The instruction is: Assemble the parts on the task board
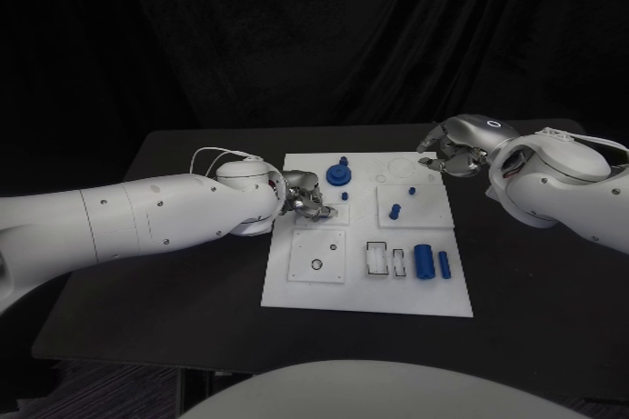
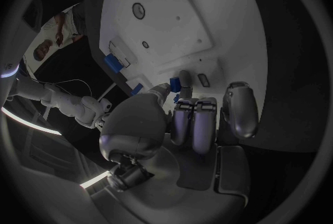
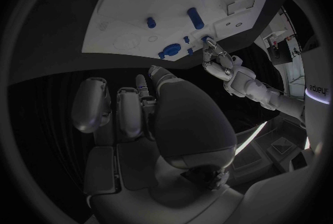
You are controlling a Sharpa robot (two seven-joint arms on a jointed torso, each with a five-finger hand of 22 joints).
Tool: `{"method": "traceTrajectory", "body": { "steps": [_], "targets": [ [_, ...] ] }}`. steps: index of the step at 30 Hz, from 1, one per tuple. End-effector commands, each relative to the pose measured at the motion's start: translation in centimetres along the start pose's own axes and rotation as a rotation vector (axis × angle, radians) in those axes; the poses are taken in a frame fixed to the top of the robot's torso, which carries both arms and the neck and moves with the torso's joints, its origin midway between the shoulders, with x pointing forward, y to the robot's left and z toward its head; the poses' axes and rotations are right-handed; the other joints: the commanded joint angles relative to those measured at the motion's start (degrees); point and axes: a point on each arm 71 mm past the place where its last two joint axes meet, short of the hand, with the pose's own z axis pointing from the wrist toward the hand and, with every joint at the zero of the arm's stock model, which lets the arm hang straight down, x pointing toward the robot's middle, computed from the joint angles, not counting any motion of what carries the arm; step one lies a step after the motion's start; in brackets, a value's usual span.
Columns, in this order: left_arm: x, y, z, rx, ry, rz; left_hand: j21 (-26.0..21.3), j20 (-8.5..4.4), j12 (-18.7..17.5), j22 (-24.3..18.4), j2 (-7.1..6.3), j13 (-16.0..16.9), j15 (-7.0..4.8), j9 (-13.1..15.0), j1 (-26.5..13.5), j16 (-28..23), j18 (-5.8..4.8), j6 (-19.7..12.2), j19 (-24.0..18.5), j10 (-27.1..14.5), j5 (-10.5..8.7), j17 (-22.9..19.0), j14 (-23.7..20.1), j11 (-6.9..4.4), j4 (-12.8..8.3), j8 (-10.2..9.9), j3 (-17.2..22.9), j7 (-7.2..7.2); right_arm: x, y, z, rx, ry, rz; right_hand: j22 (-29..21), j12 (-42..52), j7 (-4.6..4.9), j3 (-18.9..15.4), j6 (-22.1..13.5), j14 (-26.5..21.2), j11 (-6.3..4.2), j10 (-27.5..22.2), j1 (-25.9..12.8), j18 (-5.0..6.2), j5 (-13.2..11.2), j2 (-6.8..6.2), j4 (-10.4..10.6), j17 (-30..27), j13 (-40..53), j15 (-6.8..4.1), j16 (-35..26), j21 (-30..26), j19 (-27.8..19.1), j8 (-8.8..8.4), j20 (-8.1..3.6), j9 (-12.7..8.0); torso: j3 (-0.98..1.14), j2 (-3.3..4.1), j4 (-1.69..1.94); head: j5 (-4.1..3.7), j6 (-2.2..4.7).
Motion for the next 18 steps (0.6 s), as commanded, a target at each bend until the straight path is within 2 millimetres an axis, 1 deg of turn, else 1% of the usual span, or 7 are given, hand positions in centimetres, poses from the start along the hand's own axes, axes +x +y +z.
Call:
{"method": "traceTrajectory", "body": {
  "steps": [1, 7, 8, 12, 16, 17, 18],
  "targets": [
    [0.83, 0.25, 0.14, -0.015, 0.04, 0.003, -0.4, -0.16, 0.2, 1.8, -0.1, 15.1, 0.05, -0.2, 0.9, 0.2, -0.21, -0.4, 0.3, 6.0, 1.67, 15.1, 6.1, -0.01, -0.7, -0.5, 1.6, -0.15, 0.18, -0.1, -0.03, 0.018, 0.011, -0.003, 8.6, -0.3, -0.05, 0.3, 0.3, 1.5, -0.06, -0.3, 0.1, 0.68, 0.2, -0.29, 0.0, -0.1, 5.8, 0.44, -0.2, -0.2, -0.3, -0.2, -0.06, -0.1, -0.03, 0.06, 0.02, -0.04, -0.01],
    [0.8, 0.3, 0.14, -0.013, 0.033, 0.0, -0.5, -0.15, 0.2, 1.8, -0.76, 15.1, 0.07, -0.4, 0.7, 0.2, -0.21, -0.4, 0.3, 6.0, 3.21, 15.1, 6.1, 0.0, -1.3, -0.7, 3.7, -0.11, 0.21, -0.15, -0.05, 0.022, 0.015, -0.004, 8.6, -0.4, -0.04, 0.5, 0.3, 1.4, -0.05, -0.4, 0.2, 0.71, 0.5, -0.3, -0.1, -0.2, 5.7, 0.45, -0.4, -0.5, -0.4, -0.23, -0.05, -0.1, 0.0, 0.08, 0.04, -0.03, -0.01],
    [0.79, 0.3, 0.14, -0.013, 0.03, -0.001, -0.5, -0.18, 0.2, 1.9, -1.02, 15.1, 0.05, -0.4, 0.9, 0.2, -0.2, -0.5, 0.3, 6.0, 4.58, 15.1, 6.1, 0.01, -1.7, -0.8, 4.7, -0.11, 0.21, -0.16, -0.05, 0.022, 0.015, -0.004, 8.6, -0.4, -0.04, 0.5, 0.3, 1.4, -0.05, -0.4, 0.2, 0.71, 0.5, -0.3, -0.1, -0.2, 5.7, 0.45, -0.4, -0.5, -0.4, -0.23, -0.05, -0.1, 0.01, 0.09, 0.05, -0.04, -0.01],
    [0.72, 0.35, 0.11, -0.01, 0.02, -0.005, -0.6, -0.15, 0.2, 2.1, -2.1, 15.1, 0.09, -0.4, 0.4, 0.2, -0.21, -0.4, 0.3, 6.0, 7.01, 15.1, 6.1, 0.04, -2.5, -1.0, 7.5, -0.05, 0.22, -0.18, -0.06, 0.024, 0.016, -0.004, 8.5, -0.4, -0.03, 0.6, 0.3, 1.4, -0.05, -0.5, 0.2, 0.74, 0.6, -0.32, -0.2, -0.3, 5.7, 0.45, -0.5, -0.6, -0.4, -0.24, -0.04, -0.2, 0.0, 0.08, 0.02, -0.05, -0.01],
    [0.66, 0.43, 0.06, -0.007, 0.011, -0.009, -0.7, -0.14, 0.2, 2.1, -2.78, 15.1, 0.1, -0.4, -0.1, 0.2, -0.21, -0.4, 0.3, 6.0, 8.13, 15.1, 6.1, 0.04, -3.0, -1.0, 9.3, -0.03, 0.23, -0.2, -0.08, 0.025, 0.017, -0.004, 8.5, -0.4, -0.03, 0.6, 0.3, 1.4, -0.05, -0.5, 0.2, 0.74, 0.6, -0.32, -0.2, -0.3, 5.7, 0.45, -0.5, -0.6, -0.4, -0.24, -0.04, -0.2, 0.0, 0.05, -0.02, -0.02, -0.01],
    [0.64, 0.45, 0.05, -0.007, 0.009, -0.01, -0.8, -0.13, 0.2, 2.2, -3.34, 15.1, 0.11, -0.3, -0.4, 0.2, -0.21, -0.5, 0.3, 6.0, 9.51, 15.1, 6.1, 0.06, -3.5, -1.0, 10.9, 0.0, 0.23, -0.22, -0.08, 0.025, 0.017, -0.004, 8.5, -0.5, -0.01, 0.7, 0.3, 1.4, -0.04, -0.5, 0.2, 0.77, 0.7, -0.35, -0.2, -0.4, 5.6, 0.46, -0.6, -0.8, -0.5, -0.28, -0.04, -0.2, -0.01, 0.05, -0.03, 0.01, -0.01],
    [0.64, 0.46, 0.04, -0.006, 0.008, -0.01, -0.8, -0.12, 0.2, 2.2, -3.46, 15.1, 0.11, -0.2, -0.4, 0.2, -0.2, -0.5, 0.3, 6.0, 9.67, 15.1, 6.1, 0.06, -3.6, -1.0, 11.2, 0.01, 0.23, -0.22, -0.08, 0.025, 0.017, -0.004, 8.5, -0.5, -0.01, 0.7, 0.3, 1.4, -0.04, -0.5, 0.2, 0.77, 0.7, -0.35, -0.2, -0.4, 5.6, 0.46, -0.6, -0.8, -0.5, -0.28, -0.04, -0.2, -0.01, 0.05, -0.02, 0.02, -0.01]
  ]
}}
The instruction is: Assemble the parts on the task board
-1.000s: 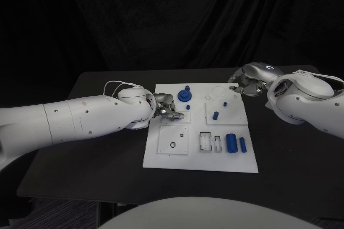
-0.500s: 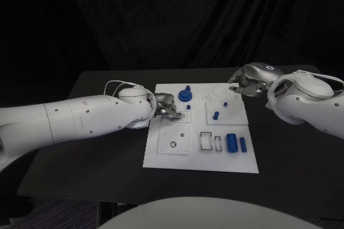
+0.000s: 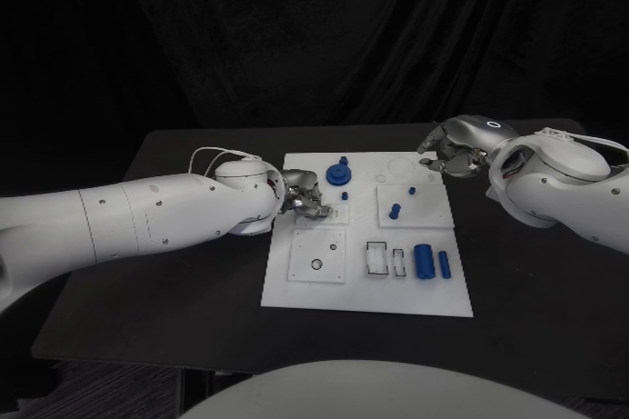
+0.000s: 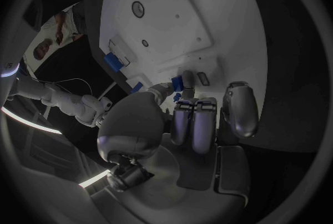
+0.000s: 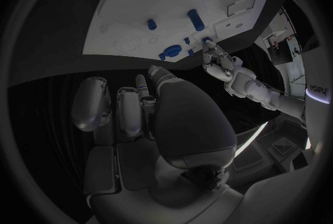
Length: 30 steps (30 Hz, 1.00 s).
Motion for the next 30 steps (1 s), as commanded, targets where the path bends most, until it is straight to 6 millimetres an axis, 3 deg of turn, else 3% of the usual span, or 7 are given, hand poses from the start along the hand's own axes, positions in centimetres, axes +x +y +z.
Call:
{"method": "traceTrajectory", "body": {
  "steps": [1, 6, 10, 18, 23, 30],
  "targets": [
    [0.74, 0.37, 0.06, -0.009, 0.015, -0.005, -0.4, -0.12, 0.2, 2.2, -0.68, 15.1, 0.12, 0.1, -0.1, 0.2, -0.2, -0.3, 0.3, 6.0, 0.88, 15.1, 6.1, 0.06, -1.4, -0.3, 2.3, 0.12, 0.16, -0.15, -0.06, 0.018, 0.009, -0.003, 8.5, -0.3, -0.01, 0.3, 0.3, 1.4, -0.03, -0.5, 0.2, 0.76, 0.3, -0.35, 0.1, 0.0, 5.6, 0.46, -0.3, -0.2, -0.4, -0.28, 0.0, -0.1, 0.0, -0.02, -0.03, 0.06, -0.01],
    [0.66, 0.37, 0.01, -0.006, 0.002, -0.009, -0.5, -0.11, 0.2, 2.3, -1.29, 15.1, 0.14, 0.3, -0.4, 0.2, -0.18, -0.4, 0.3, 6.0, 1.72, 15.1, 6.1, 0.07, -2.1, -0.2, 4.2, 0.14, 0.17, -0.16, -0.05, 0.02, 0.01, -0.003, 8.5, -0.3, 0.0, 0.4, 0.3, 1.3, -0.02, -0.6, 0.2, 0.8, 0.4, -0.36, 0.1, -0.1, 5.6, 0.47, -0.4, -0.4, -0.5, -0.31, 0.01, -0.1, -0.01, 0.01, -0.02, 0.15, -0.01],
    [0.58, 0.26, -0.01, 0.0, -0.013, -0.014, -0.7, -0.13, 0.2, 2.4, -2.19, 15.1, 0.1, 0.8, -0.2, 0.2, -0.14, -0.3, 0.2, 6.0, 2.19, 15.1, 6.1, 0.03, -3.8, 0.0, 6.7, 0.1, 0.18, -0.15, -0.04, 0.021, 0.011, -0.003, 8.5, -0.4, 0.01, 0.4, 0.3, 1.3, -0.02, -0.6, 0.2, 0.8, 0.4, -0.38, 0.1, -0.2, 5.5, 0.47, -0.4, -0.4, -0.5, -0.35, 0.01, -0.1, 0.01, 0.01, 0.02, 0.11, -0.01],
    [0.48, 0.2, -0.02, 0.012, -0.025, -0.018, -0.9, -0.12, 0.2, 2.4, -2.79, 15.1, 0.1, 1.3, -0.5, 0.2, -0.13, 0.0, 0.1, 6.0, 0.58, 15.1, 6.1, 0.03, -4.7, 0.4, 8.5, 0.11, 0.18, -0.26, -0.1, 0.027, 0.013, -0.004, 8.4, -0.5, 0.03, 0.5, 0.2, 1.3, 0.0, -0.7, 0.2, 0.86, 0.5, -0.4, 0.0, -0.3, 5.4, 0.49, -0.6, -0.8, -0.6, -0.44, 0.02, -0.2, 0.04, 0.0, 0.09, -0.04, -0.01],
    [0.41, 0.39, -0.01, 0.025, -0.019, -0.016, -0.8, -0.13, 0.2, 2.7, -3.12, 15.1, 0.09, 1.5, -0.9, 0.2, -0.18, 0.1, 0.2, 6.0, -0.88, 15.1, 6.1, -0.02, -5.0, 0.5, 9.0, 0.04, 0.17, -0.3, -0.14, 0.031, 0.013, -0.003, 8.3, -0.5, 0.05, 0.6, 0.1, 1.3, 0.01, -0.8, 0.2, 0.88, 0.5, -0.42, 0.0, -0.4, 5.4, 0.5, -0.6, -0.9, -0.7, -0.49, 0.03, -0.2, 0.04, -0.01, -0.05, -0.06, -0.01],
    [0.01, 0.54, -0.13, 0.044, -0.004, -0.006, -0.5, -0.14, 0.2, 3.0, -3.57, 15.1, 0.06, 1.6, -0.9, 0.2, -0.28, 0.2, 0.4, 6.0, -1.28, 15.1, 6.1, -0.08, -5.3, 0.6, 9.0, -0.04, 0.16, -0.38, -0.16, 0.036, 0.013, -0.004, 8.3, -0.5, 0.05, 0.6, 0.1, 1.3, 0.01, -0.8, 0.2, 0.88, 0.5, -0.42, 0.0, -0.4, 5.4, 0.5, -0.6, -0.9, -0.7, -0.49, 0.03, -0.2, 0.05, -0.02, -0.05, -0.01, -0.01]
  ]
}}
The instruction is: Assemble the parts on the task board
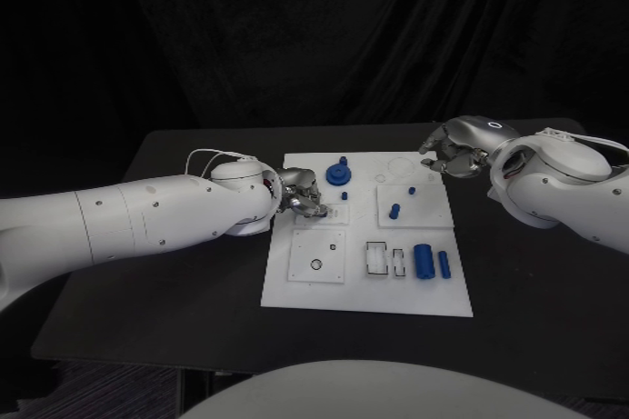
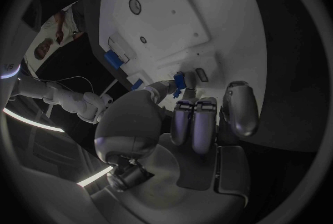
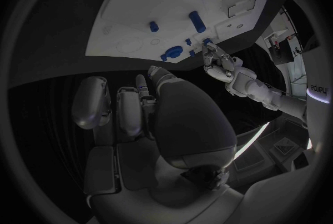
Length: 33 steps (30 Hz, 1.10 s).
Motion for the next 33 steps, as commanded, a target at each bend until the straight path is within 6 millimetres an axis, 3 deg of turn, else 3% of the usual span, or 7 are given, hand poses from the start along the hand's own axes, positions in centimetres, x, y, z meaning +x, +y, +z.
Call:
{"method": "traceTrajectory", "body": {
  "steps": [1, 11, 12, 14, 20, 33],
  "targets": [
    [0.08, 0.04, -0.03, 0.026, 0.034, 0.009, 0.1, -0.15, 0.2, 3.0, -0.75, 15.1, 0.04, 0.2, 0.0, 0.2, -0.31, 0.4, 0.5, 6.0, -0.41, 15.1, 6.1, -0.1, -0.9, 0.4, 0.7, -0.28, 0.12, -0.16, -0.05, 0.022, 0.007, -0.003, 8.4, -0.3, 0.05, 0.2, 0.1, 1.3, 0.02, -0.4, 0.2, 0.88, 0.3, -0.42, 0.0, -0.1, 5.4, 0.5, -0.2, -0.2, -0.2, -0.28, 0.02, -0.1, 0.03, -0.02, -0.01, -0.01, -0.01],
    [-0.11, 0.43, 0.02, 0.009, 0.124, -0.121, 0.3, -0.23, 0.2, 3.4, -1.02, 15.1, -0.03, 0.7, 0.8, 0.2, -0.37, 0.2, 0.5, 6.0, -2.29, 15.1, 6.1, -0.18, -1.8, 0.6, 1.1, -0.37, 0.12, -0.21, -0.06, 0.029, 0.007, -0.003, 8.3, -0.4, 0.06, 0.3, 0.1, 1.2, 0.03, -0.5, 0.2, 0.93, 0.3, -0.38, 0.0, -0.3, 5.3, 0.51, -0.4, -0.5, -0.3, -0.31, 0.04, -0.1, 0.09, -0.08, 0.0, -0.34, -0.01],
    [-0.1, 0.49, 0.03, 0.005, 0.13, -0.125, 0.2, -0.21, 0.2, 3.4, -0.99, 15.1, 0.02, 0.9, 0.8, 0.2, -0.38, 0.1, 0.5, 6.0, -3.42, 15.1, 6.1, -0.12, -1.7, 0.7, 1.0, -0.28, 0.12, -0.23, -0.07, 0.03, 0.007, -0.003, 8.3, -0.4, 0.06, 0.3, 0.1, 1.2, 0.03, -0.5, 0.2, 0.93, 0.3, -0.38, 0.0, -0.3, 5.3, 0.51, -0.4, -0.5, -0.3, -0.31, 0.04, -0.1, 0.13, -0.1, -0.02, -0.33, -0.01],
    [-0.09, 0.59, 0.06, 0.0, 0.14, -0.131, 0.3, -0.2, 0.2, 3.5, -0.97, 15.1, 0.04, 0.9, 0.7, 0.2, -0.38, 0.1, 0.5, 6.0, -3.88, 15.1, 6.1, -0.1, -1.6, 0.7, 1.0, -0.27, 0.11, -0.26, -0.08, 0.032, 0.007, -0.003, 8.3, -0.4, 0.06, 0.3, 0.1, 1.2, 0.03, -0.5, 0.2, 0.93, 0.3, -0.38, 0.0, -0.3, 5.3, 0.51, -0.4, -0.5, -0.3, -0.31, 0.04, -0.1, 0.15, -0.11, -0.03, -0.32, -0.01],
    [-0.07, 0.72, 0.15, -0.01, 0.159, -0.137, 0.2, -0.18, 0.2, 3.6, -0.92, 15.1, 0.06, 1.0, 0.5, 0.2, -0.38, 0.2, 0.5, 6.0, -4.89, 15.1, 6.1, -0.07, -1.2, 0.8, 0.8, -0.26, 0.12, -0.25, -0.05, 0.033, 0.008, -0.003, 8.3, -0.4, 0.07, 0.4, 0.1, 1.1, 0.04, -0.5, 0.3, 0.95, 0.4, -0.38, -0.1, -0.4, 5.2, 0.52, -0.5, -0.6, -0.4, -0.32, 0.04, -0.1, 0.0, -0.05, -0.06, -0.23, -0.01],
    [-0.17, 0.66, 0.37, -0.025, 0.151, -0.141, 0.2, -0.15, 0.2, 3.8, -0.46, 15.1, 0.07, 1.2, 0.2, 0.2, -0.39, 0.3, 0.6, 6.0, -6.89, 15.1, 6.1, -0.07, -0.5, 0.9, 0.6, -0.28, 0.16, -0.15, 0.06, 0.033, 0.011, -0.004, 8.2, -0.5, 0.1, 0.5, 0.1, 1.1, 0.06, -0.6, 0.3, 0.97, 0.4, -0.36, -0.1, -0.4, 5.1, 0.54, -0.6, -0.7, -0.4, -0.34, 0.06, -0.1, -0.1, -0.02, 0.02, -0.18, -0.01]
  ]
}}
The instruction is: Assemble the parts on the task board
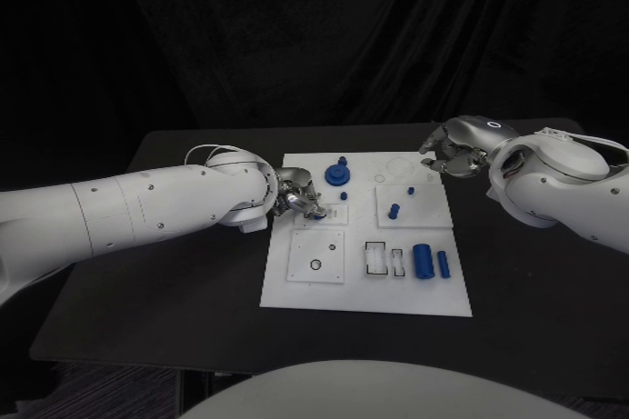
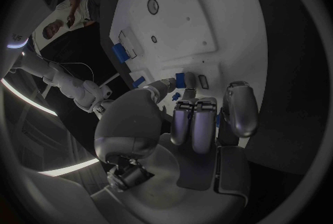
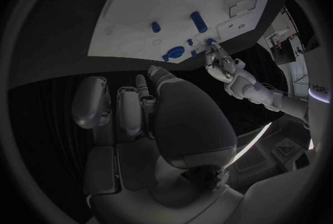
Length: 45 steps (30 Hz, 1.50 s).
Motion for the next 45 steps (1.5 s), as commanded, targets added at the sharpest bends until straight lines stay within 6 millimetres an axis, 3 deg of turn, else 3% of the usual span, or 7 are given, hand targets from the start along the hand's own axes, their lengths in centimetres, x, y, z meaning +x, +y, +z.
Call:
{"method": "traceTrajectory", "body": {
  "steps": [1, 19, 27, 29, 39, 45],
  "targets": [
    [0.34, -0.11, 0.15, -0.01, 0.026, -0.009, 0.2, 0.06, 0.2, 3.8, 0.18, 15.1, 0.07, -0.1, -0.4, 0.2, -0.39, 0.3, 0.3, 6.0, -0.47, 15.1, 6.1, -0.06, 0.4, 0.3, 0.0, -0.28, 0.14, -0.09, 0.0, 0.017, 0.007, -0.003, 8.2, -0.3, 0.1, 0.4, 0.1, 1.1, 0.06, -0.6, 0.3, 0.97, 0.4, -0.36, 0.0, -0.1, 5.1, 0.54, -0.4, -0.4, -0.4, -0.34, 0.06, -0.1, -0.02, 0.06, 0.09, -0.04, -0.01],
    [0.16, -0.54, 0.61, -0.016, 0.005, -0.011, 0.2, 0.1, 0.2, 3.9, 0.9, 15.1, 0.14, -0.1, -0.2, 0.2, -0.39, -0.3, 0.3, 6.0, -1.19, 15.1, 6.1, 0.04, 0.9, 0.1, 0.2, -0.13, 0.25, -0.11, 0.08, 0.028, 0.022, -0.007, 8.1, -0.3, 0.2, 0.6, -0.2, 1.0, 0.14, -0.6, 0.3, 1.0, 0.5, -0.41, -0.1, -0.3, 5.1, 0.59, -0.6, -0.6, -0.5, -0.6, 0.1, -0.2, 0.04, 0.02, 0.01, 0.03, -0.01],
    [0.13, -0.56, 0.73, -0.026, 0.002, -0.011, 0.1, 0.39, 0.2, 4.2, 1.06, 15.1, 0.49, 0.3, 0.0, 0.2, -0.42, -2.1, 0.3, 6.0, -4.38, 15.1, 6.1, 0.47, 1.8, -0.3, -0.4, 0.39, 0.31, -0.05, 0.13, 0.03, 0.029, -0.009, 8.1, -0.3, 0.22, 0.6, -0.2, 1.0, 0.15, -0.6, 0.3, 1.02, 0.5, -0.4, -0.1, -0.3, 5.2, 0.6, -0.5, -0.8, -0.6, -0.61, 0.1, -0.2, 0.07, 0.01, 0.11, -0.01, -0.01],
    [0.1, -0.58, 0.76, -0.027, -0.003, -0.012, 0.1, 0.59, 0.2, 4.3, 1.31, 15.1, 0.7, 0.4, -0.4, 0.2, -0.44, -2.8, 0.4, 6.0, -6.64, 15.1, 6.1, 0.71, 2.8, -0.4, -1.2, 0.63, 0.33, -0.05, 0.14, 0.031, 0.031, -0.009, 8.1, -0.3, 0.22, 0.6, -0.2, 1.0, 0.15, -0.6, 0.3, 1.02, 0.5, -0.4, -0.1, -0.3, 5.2, 0.6, -0.5, -0.8, -0.6, -0.61, 0.1, -0.2, 0.05, 0.01, 0.1, 0.02, -0.01],
    [0.05, -0.64, 0.83, -0.032, -0.014, -0.015, 0.3, 0.69, 0.2, 4.5, 1.57, 15.1, 0.82, 0.6, -0.7, 0.2, -0.47, -3.0, 0.5, 6.0, -7.19, 15.1, 6.1, 0.86, 3.7, -0.3, -1.8, 0.75, 0.39, -0.02, 0.18, 0.035, 0.038, -0.011, 8.1, -0.3, 0.25, 0.7, -0.2, 1.0, 0.18, -0.6, 0.3, 1.03, 0.5, -0.38, -0.1, -0.3, 5.2, 0.61, -0.6, -0.9, -0.6, -0.63, 0.11, -0.2, 0.04, 0.04, 0.09, 0.15, -0.01],
    [0.12, -0.8, 0.89, -0.029, -0.01, -0.013, 0.2, 0.84, 0.2, 4.6, 1.58, 15.1, 0.94, 0.8, -0.8, 0.2, -0.46, -3.3, 0.5, 6.0, -8.82, 15.1, 6.1, 0.97, 4.6, -0.1, -2.9, 0.85, 0.43, 0.01, 0.2, 0.035, 0.043, -0.013, 8.1, -0.3, 0.25, 0.7, -0.2, 1.0, 0.18, -0.6, 0.3, 1.03, 0.5, -0.38, -0.1, -0.3, 5.2, 0.61, -0.6, -0.9, -0.6, -0.63, 0.11, -0.2, 0.05, 0.07, 0.14, 0.22, -0.01]
  ]
}}
